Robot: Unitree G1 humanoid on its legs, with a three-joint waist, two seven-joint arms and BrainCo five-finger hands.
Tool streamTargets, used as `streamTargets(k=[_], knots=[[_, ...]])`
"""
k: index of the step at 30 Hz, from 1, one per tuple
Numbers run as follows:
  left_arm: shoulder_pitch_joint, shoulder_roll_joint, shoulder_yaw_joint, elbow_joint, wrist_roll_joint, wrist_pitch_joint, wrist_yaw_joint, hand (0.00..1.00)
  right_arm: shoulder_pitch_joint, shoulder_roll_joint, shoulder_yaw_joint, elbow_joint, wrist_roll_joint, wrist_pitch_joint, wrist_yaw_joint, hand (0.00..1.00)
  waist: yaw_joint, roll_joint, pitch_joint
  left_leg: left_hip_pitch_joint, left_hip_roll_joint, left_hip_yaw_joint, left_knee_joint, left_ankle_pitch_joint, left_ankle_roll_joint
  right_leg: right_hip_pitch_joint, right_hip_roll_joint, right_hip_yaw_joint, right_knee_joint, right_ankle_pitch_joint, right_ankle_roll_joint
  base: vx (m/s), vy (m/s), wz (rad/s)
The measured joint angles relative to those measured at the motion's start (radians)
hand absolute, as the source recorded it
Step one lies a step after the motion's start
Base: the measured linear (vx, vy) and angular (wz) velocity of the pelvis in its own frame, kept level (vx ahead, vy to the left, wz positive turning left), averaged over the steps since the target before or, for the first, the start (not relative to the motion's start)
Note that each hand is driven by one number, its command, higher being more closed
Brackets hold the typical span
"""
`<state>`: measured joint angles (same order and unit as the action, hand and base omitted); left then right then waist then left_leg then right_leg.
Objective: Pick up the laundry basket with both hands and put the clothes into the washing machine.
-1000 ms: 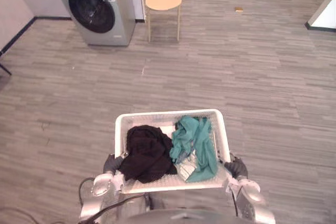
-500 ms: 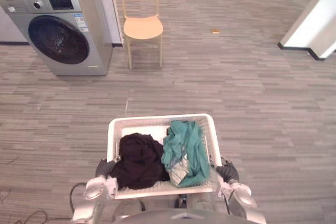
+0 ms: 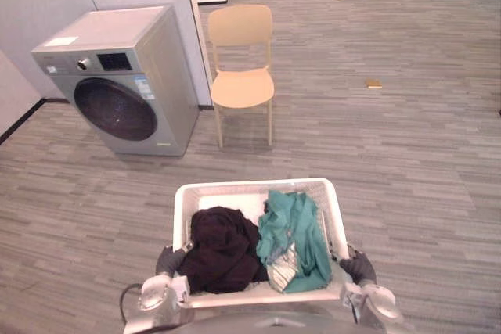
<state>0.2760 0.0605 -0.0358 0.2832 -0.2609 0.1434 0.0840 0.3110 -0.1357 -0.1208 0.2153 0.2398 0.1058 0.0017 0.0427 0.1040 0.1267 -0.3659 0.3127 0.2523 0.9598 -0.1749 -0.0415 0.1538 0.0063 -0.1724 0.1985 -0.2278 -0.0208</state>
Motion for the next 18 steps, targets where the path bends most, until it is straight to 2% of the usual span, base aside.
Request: streamTargets(k=[1, 2, 3, 4, 5, 6, 7, 8, 9, 10, 11, 13, 14, 16, 17, 18], knots=[[-0.011, 0.002, 0.001, 0.004, 0.0, -0.003, 0.0, 1.0, -0.024, -0.004, -0.001, 0.024, -0.001, -0.005, 0.0, 1.0, 0.009, -0.011, -0.002, 0.001, -0.038, 0.032, -0.27, 0.01, -0.013, 0.033, -0.013, 0.014, -0.045, -0.004, 0.001, 0.58, 0.035, -0.49], [-0.01, 0.004, 0.0, 0.006, 0.0, -0.007, -0.001, 1.0, -0.036, -0.005, 0.001, 0.041, -0.001, -0.012, 0.001, 1.0, 0.012, -0.022, -0.005, 0.005, -0.063, 0.043, -0.41, 0.042, -0.025, 0.05, -0.022, 0.026, -0.066, -0.013, 0.016, 0.59, 0.081, -0.45], [-0.013, 0.004, -0.003, 0.015, 0.0, -0.01, -0.002, 1.0, -0.047, -0.012, 0.0, 0.063, -0.001, -0.016, 0.003, 1.0, 0.012, -0.024, -0.008, 0.014, -0.097, 0.058, -0.645, 0.128, -0.04, 0.086, -0.03, 0.036, -0.097, -0.03, 0.045, 0.6, 0.131, -0.32], [-0.018, 0.001, -0.009, 0.023, 0.0, -0.011, -0.003, 1.0, -0.048, -0.021, 0.001, 0.089, -0.001, -0.02, 0.006, 1.0, 0.01, -0.018, -0.012, 0.012, -0.102, 0.063, -0.707, 0.189, -0.037, 0.11, -0.029, 0.051, -0.097, -0.054, 0.079, 0.61, 0.17, -0.42], [-0.017, 0.005, -0.009, 0.048, 0.001, -0.015, -0.003, 1.0, -0.049, -0.02, 0.001, 0.119, 0.0, -0.021, 0.007, 1.0, 0.014, -0.036, -0.024, 0.029, -0.125, 0.048, -0.694, 0.288, 0.016, 0.127, -0.056, 0.068, -0.075, -0.08, 0.106, 0.75, 0.256, -0.26], [-0.036, 0.017, -0.006, 0.096, 0.001, -0.007, 0.0, 1.0, -0.053, 0.003, 0.0, 0.153, -0.002, -0.014, 0.004, 1.0, -0.003, -0.085, -0.064, 0.044, -0.184, 0.049, -0.683, 0.257, 0.068, 0.091, -0.127, 0.092, 0.023, -0.095, 0.117, 0.65, 0.23, -0.19], [-0.033, 0.025, -0.006, 0.101, 0.001, 0.001, 0.0, 1.0, -0.05, 0.008, 0.001, 0.162, -0.005, -0.012, 0.005, 1.0, -0.015, -0.108, -0.08, 0.048, -0.206, 0.067, -0.669, 0.223, 0.077, 0.027, -0.155, 0.124, 0.155, -0.089, 0.124, 0.79, 0.269, 0.0], [-0.034, 0.038, -0.006, 0.099, 0.001, 0.001, 0.0, 1.0, -0.047, 0.014, 0.001, 0.169, -0.01, -0.013, 0.009, 1.0, -0.019, -0.136, -0.069, 0.077, -0.23, 0.075, -0.641, 0.164, 0.074, -0.04, -0.178, 0.161, 0.35, -0.04, 0.163, 0.65, 0.229, 0.12], [-0.037, 0.05, -0.006, 0.101, 0.001, 0.006, -0.001, 1.0, -0.05, 0.026, -0.003, 0.177, -0.01, -0.013, 0.012, 1.0, -0.026, -0.156, -0.058, 0.108, -0.253, 0.067, -0.625, 0.121, 0.076, -0.092, -0.189, 0.175, 0.503, 0.055, 0.194, 0.65, 0.224, 0.3], [-0.038, 0.058, -0.008, 0.104, 0.001, 0.012, -0.001, 1.0, -0.046, 0.036, -0.004, 0.185, -0.011, -0.013, 0.012, 1.0, -0.034, -0.166, -0.053, 0.136, -0.265, 0.047, -0.629, 0.102, 0.08, -0.123, -0.191, 0.186, 0.601, 0.153, 0.224, 0.72, 0.172, 0.85], [-0.028, 0.079, -0.014, 0.112, 0.001, 0.022, 0.001, 1.0, -0.027, 0.053, 0.008, 0.195, -0.013, -0.007, 0.01, 1.0, -0.062, -0.168, -0.036, 0.234, -0.281, 0.004, -0.643, 0.053, 0.083, -0.227, -0.174, 0.217, 0.87, 0.206, 0.221, 0.57, 0.087, 0.76], [-0.018, 0.08, -0.007, 0.109, 0.001, 0.027, 0.003, 1.0, -0.01, 0.048, 0.024, 0.18, -0.015, 0.0, 0.011, 1.0, -0.055, -0.157, -0.024, 0.324, -0.276, -0.009, -0.675, 0.03, 0.08, -0.292, -0.149, 0.218, 0.967, 0.134, 0.168, 0.46, 0.018, 0.41], [-0.008, 0.08, -0.006, 0.089, -0.001, 0.03, 0.003, 1.0, 0.005, 0.049, 0.027, 0.127, -0.015, -0.006, 0.012, 1.0, -0.047, -0.14, -0.017, 0.398, -0.266, -0.019, -0.709, 0.009, 0.076, -0.362, -0.128, 0.202, 0.957, 0.072, 0.117, 0.44, -0.038, 0.3], [-0.016, 0.08, -0.005, 0.038, -0.003, 0.024, 0.001, 1.0, 0.023, 0.048, 0.029, 0.054, -0.016, -0.004, 0.012, 1.0, -0.055, -0.123, -0.012, 0.461, -0.254, -0.062, -0.732, -0.04, 0.053, -0.459, -0.119, 0.149, 0.746, 0.011, 0.107, 0.49, -0.12, 0.61], [-0.021, 0.081, -0.008, 0.031, -0.001, 0.017, -0.002, 1.0, 0.042, 0.053, 0.028, 0.028, -0.011, -0.002, 0.012, 1.0, -0.064, -0.122, -0.014, 0.489, -0.25, -0.085, -0.732, -0.074, 0.039, -0.466, -0.12, 0.121, 0.513, 0.02, 0.118, 0.41, -0.163, 0.7], [-0.02, 0.083, -0.009, 0.03, -0.001, 0.017, -0.003, 1.0, 0.054, 0.056, 0.029, 0.008, -0.011, -0.002, 0.012, 1.0, -0.068, -0.125, -0.016, 0.512, -0.253, -0.091, -0.732, -0.098, 0.025, -0.463, -0.118, 0.105, 0.345, 0.057, 0.121, 0.47, -0.209, 0.52]])
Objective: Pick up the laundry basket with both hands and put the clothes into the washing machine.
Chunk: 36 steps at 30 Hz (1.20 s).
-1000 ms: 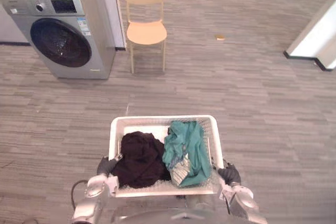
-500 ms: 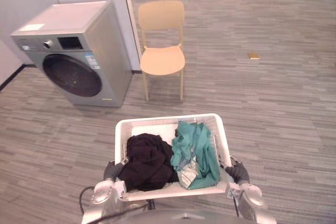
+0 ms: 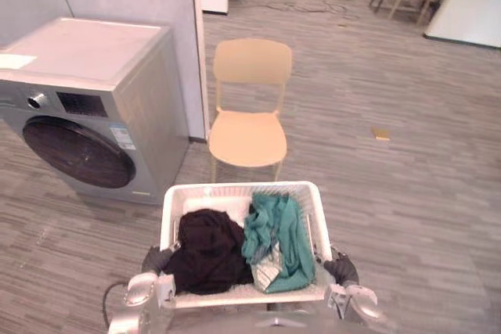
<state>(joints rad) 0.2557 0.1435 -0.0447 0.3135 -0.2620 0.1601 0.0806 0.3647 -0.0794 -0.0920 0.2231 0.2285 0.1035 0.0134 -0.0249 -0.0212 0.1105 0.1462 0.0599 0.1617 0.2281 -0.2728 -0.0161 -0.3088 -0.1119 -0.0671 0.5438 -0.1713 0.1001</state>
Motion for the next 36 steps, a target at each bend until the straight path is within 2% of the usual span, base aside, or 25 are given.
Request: streamTargets(k=[1, 2, 3, 4, 5, 6, 7, 9, 10, 12, 14, 15, 16, 17, 18, 19, 20, 22, 24, 28, 30, 32, 34, 35, 36], knots=[[0.007, 0.0, 0.0, 0.0, 0.001, 0.0, 0.0, 1.0, 0.018, -0.001, 0.003, -0.023, 0.0, 0.002, -0.001, 1.0, 0.001, -0.005, -0.005, 0.023, -0.004, -0.004, 0.005, -0.024, -0.019, 0.002, 0.003, 0.003, -0.122, 0.054, -0.015, 0.41, -0.199, 0.3], [0.011, -0.002, -0.002, 0.0, 0.001, 0.002, 0.0, 1.0, 0.023, -0.003, 0.004, -0.027, 0.0, 0.002, -0.001, 1.0, -0.003, -0.004, -0.008, 0.035, -0.004, -0.019, 0.018, -0.046, -0.029, 0.004, 0.008, 0.015, -0.131, 0.13, -0.03, 0.55, -0.257, 0.35], [0.012, -0.027, -0.007, 0.004, 0.002, 0.005, 0.001, 1.0, 0.025, -0.016, -0.004, -0.028, 0.001, 0.0, -0.002, 1.0, -0.011, 0.028, -0.03, 0.053, 0.022, -0.04, 0.037, -0.07, -0.037, 0.008, 0.029, 0.011, -0.083, 0.123, -0.05, 0.55, -0.22, 0.42], [0.009, -0.044, -0.013, 0.001, 0.004, 0.005, 0.0, 1.0, 0.007, -0.038, -0.011, -0.026, 0.001, 0.007, -0.006, 1.0, -0.014, 0.06, -0.035, 0.038, 0.046, -0.039, 0.113, -0.069, -0.038, 0.015, 0.035, -0.016, -0.048, 0.062, -0.067, 0.55, -0.211, 0.47], [0.006, -0.053, -0.015, 0.0, 0.011, 0.005, 0.0, 1.0, 0.006, -0.049, -0.012, -0.026, 0.002, 0.008, -0.006, 1.0, -0.021, 0.074, -0.029, 0.008, 0.062, -0.042, 0.197, -0.069, -0.038, 0.031, 0.034, -0.034, -0.038, 0.041, -0.065, 0.5, -0.209, 0.55], [0.005, -0.069, -0.015, -0.001, 0.015, 0.006, 0.0, 1.0, 0.015, -0.059, -0.02, -0.026, 0.004, 0.009, -0.006, 1.0, -0.027, 0.095, -0.014, -0.078, 0.105, -0.05, 0.429, -0.03, -0.074, 0.076, 0.045, -0.06, -0.024, -0.004, -0.073, 0.58, -0.257, 0.39], [0.02, -0.079, -0.016, -0.001, 0.02, 0.011, 0.0, 1.0, 0.027, -0.059, -0.027, -0.032, 0.007, 0.01, -0.006, 1.0, -0.013, 0.117, -0.008, -0.173, 0.154, -0.067, 0.667, 0.084, -0.094, 0.124, 0.06, -0.07, -0.013, -0.042, -0.094, 0.47, -0.206, 0.2], [0.046, -0.083, -0.016, -0.003, 0.02, 0.016, 0.0, 1.0, 0.042, -0.059, -0.026, -0.04, 0.008, 0.013, -0.015, 1.0, 0.001, 0.138, -0.002, -0.279, 0.205, -0.08, 0.921, 0.117, -0.097, 0.211, 0.085, -0.081, -0.021, -0.099, -0.114, 0.49, -0.131, -0.1], [0.054, -0.083, -0.018, -0.014, 0.021, 0.014, -0.001, 1.0, 0.053, -0.057, -0.024, -0.049, 0.011, 0.014, -0.016, 1.0, 0.01, 0.131, -0.004, -0.333, 0.214, -0.074, 0.956, 0.099, -0.072, 0.264, 0.087, -0.082, -0.045, -0.123, -0.115, 0.52, -0.1, -0.02], [0.053, -0.075, -0.025, -0.052, 0.023, 0.015, 0.0, 1.0, 0.051, -0.056, -0.024, -0.058, 0.023, 0.009, -0.016, 1.0, 0.02, 0.117, -0.004, -0.39, 0.237, -0.031, 0.846, 0.056, -0.045, 0.312, 0.087, -0.058, -0.092, -0.12, -0.097, 0.42, -0.012, -0.31], [0.052, -0.073, -0.004, -0.059, 0.019, 0.016, 0.003, 1.0, 0.017, -0.056, -0.013, -0.059, 0.022, 0.012, -0.023, 1.0, 0.044, 0.086, -0.005, -0.387, 0.248, -0.04, 0.47, 0.038, -0.035, 0.343, 0.08, 0.033, -0.145, -0.106, -0.072, 0.46, 0.1, -0.96], [0.052, -0.075, 0.001, -0.061, 0.019, 0.016, 0.004, 1.0, 0.013, -0.057, -0.011, -0.058, 0.021, 0.011, -0.025, 1.0, 0.053, 0.081, -0.006, -0.368, 0.245, -0.064, 0.35, 0.05, -0.049, 0.346, 0.079, 0.057, -0.15, -0.102, -0.065, 0.4, 0.21, -1.11], [0.054, -0.076, 0.002, -0.067, 0.018, 0.015, 0.007, 1.0, 0.01, -0.058, -0.01, -0.058, 0.021, 0.008, -0.025, 1.0, 0.07, 0.082, -0.009, -0.333, 0.243, -0.116, 0.195, 0.083, -0.077, 0.345, 0.081, 0.09, -0.151, -0.102, -0.054, 0.36, 0.285, -1.37], [0.055, -0.076, 0.001, -0.066, 0.01, 0.015, 0.009, 1.0, 0.007, -0.06, -0.008, -0.059, 0.021, 0.008, -0.025, 1.0, 0.079, 0.083, -0.018, -0.306, 0.244, -0.134, 0.09, 0.202, -0.127, 0.351, 0.072, 0.147, -0.153, -0.135, -0.002, 0.35, 0.33, -1.27], [0.056, -0.08, -0.002, -0.066, 0.01, 0.015, 0.01, 1.0, 0.003, -0.065, -0.009, -0.059, 0.02, 0.008, -0.025, 1.0, 0.076, 0.094, -0.027, -0.308, 0.244, -0.12, 0.075, 0.258, -0.135, 0.356, 0.068, 0.158, -0.154, -0.148, 0.015, 0.29, 0.329, -0.99], [0.053, -0.077, -0.002, -0.061, 0.01, 0.015, 0.013, 1.0, 0.001, -0.053, -0.008, -0.04, 0.02, 0.009, -0.027, 1.0, 0.068, 0.078, -0.035, -0.309, 0.234, -0.105, 0.103, 0.239, -0.196, 0.36, 0.042, 0.175, -0.152, -0.158, 0.032, 0.28, 0.345, -0.33], [0.053, -0.042, -0.009, -0.058, 0.011, 0.016, 0.019, 1.0, 0.016, -0.025, -0.006, -0.041, 0.019, 0.014, -0.035, 1.0, 0.032, 0.024, -0.067, -0.311, 0.178, -0.075, 0.116, 0.211, -0.158, 0.361, -0.016, 0.173, -0.163, -0.144, 0.058, 0.35, 0.379, -0.17], [0.045, -0.007, -0.019, -0.059, 0.01, 0.016, 0.017, 1.0, 0.033, 0.01, -0.006, -0.046, 0.019, 0.011, -0.039, 1.0, 0.023, -0.008, -0.088, -0.305, 0.134, -0.024, 0.103, 0.196, -0.132, 0.345, -0.063, 0.195, -0.21, -0.062, 0.064, 0.33, 0.374, -0.34], [0.037, 0.001, -0.019, -0.059, 0.01, 0.016, 0.018, 1.0, 0.021, 0.012, -0.004, -0.039, 0.019, 0.013, -0.04, 1.0, 0.025, -0.021, -0.091, -0.268, 0.119, 0.022, 0.069, 0.187, -0.112, 0.332, -0.08, 0.221, -0.216, 0.018, 0.065, 0.18, 0.316, -0.56], [0.012, 0.018, -0.026, -0.071, 0.009, 0.016, 0.023, 1.0, -0.017, 0.011, -0.002, -0.012, 0.021, 0.013, -0.042, 1.0, 0.022, -0.001, -0.067, -0.166, 0.09, 0.085, -0.002, 0.185, -0.073, 0.197, -0.094, 0.22, 0.048, 0.142, 0.043, 0.06, 0.207, -0.32], [-0.009, 0.045, -0.02, -0.089, 0.009, 0.016, 0.025, 1.0, -0.027, 0.012, 0.011, -0.02, 0.024, 0.013, -0.038, 1.0, 0.01, -0.001, -0.055, -0.152, 0.093, 0.088, -0.005, 0.173, -0.055, 0.154, -0.09, 0.211, 0.137, 0.084, 0.041, -0.05, 0.037, -0.08], [-0.033, 0.056, -0.015, -0.11, 0.001, 0.015, 0.025, 1.0, -0.048, 0.009, 0.011, -0.047, 0.044, 0.013, -0.035, 1.0, 0.012, 0.002, -0.041, -0.154, 0.096, 0.096, -0.007, 0.161, -0.049, 0.112, -0.092, 0.14, 0.109, 0.008, 0.03, -0.06, -0.077, -0.19], [-0.077, 0.071, -0.008, -0.111, -0.023, 0.009, 0.026, 1.0, -0.089, -0.007, 0.013, -0.076, 0.044, 0.013, -0.035, 1.0, 0.016, -0.003, -0.023, -0.18, 0.095, 0.106, -0.004, 0.159, -0.075, 0.102, -0.093, 0.083, -0.054, 0.011, 0.021, -0.09, -0.146, -0.09], [-0.137, 0.082, -0.006, -0.097, -0.042, -0.003, 0.028, 1.0, -0.139, -0.03, 0.013, -0.089, 0.046, 0.01, -0.034, 1.0, 0.009, -0.023, -0.001, -0.2, 0.086, 0.08, -0.004, 0.174, -0.1, 0.101, -0.093, 0.07, -0.13, 0.024, 0.022, -0.06, -0.227, 0.25], [-0.172, 0.071, -0.017, -0.096, -0.042, -0.004, 0.036, 1.0, -0.169, -0.058, 0.01, -0.092, 0.046, 0.008, -0.036, 1.0, 0.003, 0.001, 0.017, -0.208, 0.091, 0.05, -0.029, 0.187, -0.115, 0.1, -0.078, 0.046, -0.142, 0.02, 0.017, -0.04, -0.25, 0.41]])
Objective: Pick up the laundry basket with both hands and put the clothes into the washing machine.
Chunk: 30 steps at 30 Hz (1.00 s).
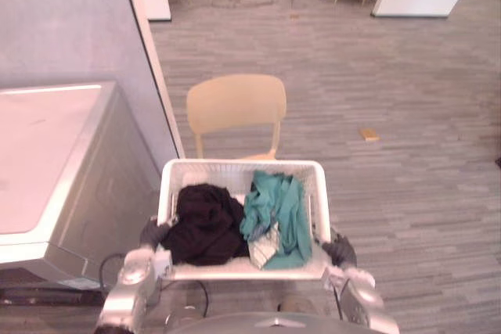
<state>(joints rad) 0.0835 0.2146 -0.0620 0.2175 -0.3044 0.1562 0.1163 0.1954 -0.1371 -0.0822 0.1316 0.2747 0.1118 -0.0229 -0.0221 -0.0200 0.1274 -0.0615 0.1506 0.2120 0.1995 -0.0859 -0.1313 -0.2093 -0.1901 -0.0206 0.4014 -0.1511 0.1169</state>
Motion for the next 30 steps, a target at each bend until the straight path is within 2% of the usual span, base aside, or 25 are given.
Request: streamTargets(k=[2, 3, 4, 5, 9, 12, 15, 18, 19, 24, 26, 30], knots=[[-0.092, -0.003, -0.034, 0.011, 0.0, -0.002, 0.002, 1.0, -0.07, -0.075, 0.001, 0.002, 0.002, 0.0, -0.002, 1.0, -0.004, 0.032, 0.033, -0.01, 0.008, -0.055, -0.084, 0.074, -0.01, -0.021, 0.021, -0.053, -0.008, 0.006, -0.014, 0.01, -0.169, 0.44], [-0.119, -0.003, -0.036, 0.025, 0.0, -0.006, 0.003, 1.0, -0.092, -0.094, 0.004, 0.003, 0.005, 0.0, -0.002, 1.0, -0.002, 0.039, 0.035, -0.011, 0.012, -0.062, -0.107, 0.097, -0.015, -0.03, 0.025, -0.065, -0.007, 0.012, -0.015, 0.04, -0.148, 0.41], [-0.183, -0.002, -0.039, 0.067, -0.014, -0.013, 0.009, 1.0, -0.151, -0.133, 0.013, 0.004, 0.009, 0.0, -0.004, 1.0, -0.002, 0.05, 0.044, -0.022, 0.023, -0.078, -0.154, 0.144, -0.021, -0.052, 0.036, -0.089, -0.004, 0.025, -0.032, 0.02, -0.147, 0.29], [-0.275, 0.012, -0.036, 0.121, -0.053, -0.032, 0.023, 1.0, -0.258, -0.177, 0.032, 0.029, 0.01, -0.001, -0.009, 1.0, 0.0, 0.056, 0.063, -0.055, 0.034, -0.081, -0.175, 0.177, -0.033, -0.094, 0.045, -0.107, 0.013, 0.032, -0.041, -0.03, -0.157, 0.26], [-0.499, 0.066, -0.051, 0.23, -0.115, -0.052, 0.051, 1.0, -0.522, -0.253, 0.064, 0.129, 0.03, -0.001, -0.028, 1.0, 0.007, 0.036, 0.146, -0.149, 0.042, -0.104, -0.187, 0.222, -0.04, -0.183, 0.049, -0.129, 0.028, 0.059, -0.051, -0.09, -0.056, 0.15], [-0.643, 0.103, -0.059, 0.311, -0.167, -0.055, 0.088, 1.0, -0.68, -0.287, 0.11, 0.17, 0.044, -0.001, -0.092, 1.0, 0.015, 0.036, 0.194, -0.203, 0.037, -0.092, -0.187, 0.236, -0.031, -0.238, 0.04, -0.123, 0.017, 0.084, -0.048, -0.08, 0.031, -0.04], [-0.745, 0.157, -0.069, 0.356, -0.191, -0.057, 0.122, 1.0, -0.787, -0.307, 0.161, 0.185, 0.045, -0.001, -0.124, 1.0, 0.025, 0.039, 0.231, -0.231, 0.035, -0.073, -0.185, 0.241, -0.029, -0.267, 0.036, -0.112, 0.004, 0.104, -0.044, -0.04, 0.037, -0.09], [-0.873, 0.189, -0.089, 0.417, -0.211, -0.061, 0.141, 1.0, -0.918, -0.312, 0.171, 0.25, 0.053, -0.001, -0.15, 1.0, 0.029, 0.041, 0.233, -0.29, 0.034, -0.069, -0.185, 0.255, -0.028, -0.32, 0.032, -0.114, -0.004, 0.122, -0.045, -0.02, 0.013, 0.01], [-0.925, 0.196, -0.096, 0.44, -0.219, -0.065, 0.142, 1.0, -0.969, -0.33, 0.179, 0.263, 0.053, -0.001, -0.165, 1.0, 0.028, 0.047, 0.251, -0.3, 0.034, -0.069, -0.186, 0.258, -0.028, -0.324, 0.03, -0.12, -0.011, 0.128, -0.044, -0.01, 0.012, 0.06], [-1.057, 0.198, -0.104, 0.518, -0.241, -0.076, 0.143, 1.0, -1.082, -0.365, 0.179, 0.283, 0.065, 0.0, -0.191, 1.0, 0.023, 0.053, 0.26, -0.358, 0.037, -0.014, -0.188, 0.27, -0.021, -0.385, 0.018, -0.122, -0.016, 0.142, -0.039, 0.01, 0.011, 0.0], [-1.088, 0.2, -0.119, 0.543, -0.239, -0.076, 0.144, 1.0, -1.112, -0.364, 0.179, 0.317, 0.073, 0.0, -0.206, 1.0, 0.021, 0.054, 0.268, -0.362, 0.039, 0.005, -0.196, 0.277, -0.031, -0.389, 0.019, -0.122, -0.031, 0.145, -0.039, 0.06, 0.002, -0.07], [-1.094, 0.195, -0.159, 0.546, -0.235, -0.071, 0.152, 1.0, -1.124, -0.371, 0.179, 0.363, 0.074, 0.005, -0.209, 1.0, 0.022, 0.056, 0.271, -0.365, 0.04, 0.038, -0.204, 0.277, -0.031, -0.397, 0.019, -0.122, -0.04, 0.151, -0.037, 0.07, -0.009, -0.08]])
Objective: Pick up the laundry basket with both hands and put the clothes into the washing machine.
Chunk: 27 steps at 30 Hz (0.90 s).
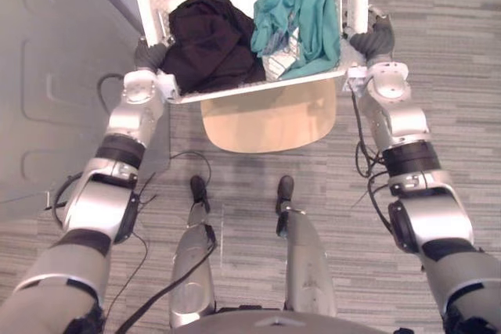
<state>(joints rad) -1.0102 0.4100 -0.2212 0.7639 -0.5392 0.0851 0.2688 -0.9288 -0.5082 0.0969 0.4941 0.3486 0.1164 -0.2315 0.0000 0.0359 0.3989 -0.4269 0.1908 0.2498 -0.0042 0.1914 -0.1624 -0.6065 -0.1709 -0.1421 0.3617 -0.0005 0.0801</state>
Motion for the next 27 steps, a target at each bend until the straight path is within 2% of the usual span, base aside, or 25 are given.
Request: streamTargets(k=[4, 9, 10, 11, 12, 15, 27], knots=[[-0.067, -0.001, -0.018, 0.081, 0.025, 0.027, 0.002, 1.0, -0.067, -0.008, 0.009, 0.044, 0.0, 0.002, 0.0, 1.0, 0.0, 0.003, 0.017, -0.016, 0.0, 0.028, -0.01, 0.004, -0.002, -0.025, 0.002, -0.001, -0.027, 0.03, -0.002, 0.01, -0.004, -0.16], [-0.104, -0.007, -0.022, 0.106, 0.035, 0.03, 0.003, 1.0, -0.088, -0.012, 0.02, 0.076, -0.001, 0.01, 0.002, 1.0, -0.009, 0.003, 0.019, -0.034, 0.0, 0.033, -0.018, 0.009, 0.001, -0.034, 0.004, -0.004, -0.056, 0.045, -0.004, 0.0, -0.004, -0.03], [-0.123, -0.002, -0.026, 0.118, 0.047, 0.033, 0.003, 0.0, -0.107, -0.014, 0.02, 0.094, -0.001, 0.014, 0.002, 1.0, -0.011, 0.003, 0.019, -0.044, 0.0, 0.034, -0.018, 0.012, 0.004, -0.042, 0.004, -0.004, -0.06, 0.05, -0.004, 0.01, -0.012, -0.04], [-0.13, -0.001, -0.028, 0.121, 0.054, 0.035, 0.003, 0.0, -0.12, -0.012, 0.02, 0.112, -0.001, 0.014, 0.002, 1.0, -0.013, 0.003, 0.019, -0.048, -0.001, 0.035, -0.018, 0.013, 0.005, -0.047, 0.004, -0.004, -0.061, 0.053, -0.004, 0.0, -0.021, -0.05], [-0.145, -0.002, -0.035, 0.125, 0.066, 0.037, 0.004, 0.0, -0.137, -0.012, 0.021, 0.138, -0.001, 0.018, 0.002, 0.0, -0.011, 0.003, 0.02, -0.052, -0.001, 0.038, -0.022, 0.017, 0.003, -0.055, 0.004, -0.003, -0.062, 0.054, -0.004, 0.0, 0.0, 0.0], [-0.182, -0.001, -0.036, 0.132, 0.073, 0.037, 0.009, 0.0, -0.153, -0.01, 0.035, 0.162, -0.001, 0.018, 0.003, 0.0, -0.012, 0.007, 0.028, -0.048, -0.001, 0.045, -0.055, 0.04, -0.011, -0.061, 0.007, -0.007, -0.062, 0.056, -0.005, 0.01, -0.033, 0.01], [-0.206, 0.018, -0.014, 0.141, 0.071, 0.025, 0.034, 0.0, -0.211, 0.008, 0.063, 0.232, -0.002, 0.018, 0.009, 0.0, -0.015, 0.007, 0.03, -0.065, -0.002, 0.051, -0.072, 0.061, 0.011, -0.094, 0.009, -0.011, -0.052, 0.057, -0.007, 0.04, -0.054, -0.01]])
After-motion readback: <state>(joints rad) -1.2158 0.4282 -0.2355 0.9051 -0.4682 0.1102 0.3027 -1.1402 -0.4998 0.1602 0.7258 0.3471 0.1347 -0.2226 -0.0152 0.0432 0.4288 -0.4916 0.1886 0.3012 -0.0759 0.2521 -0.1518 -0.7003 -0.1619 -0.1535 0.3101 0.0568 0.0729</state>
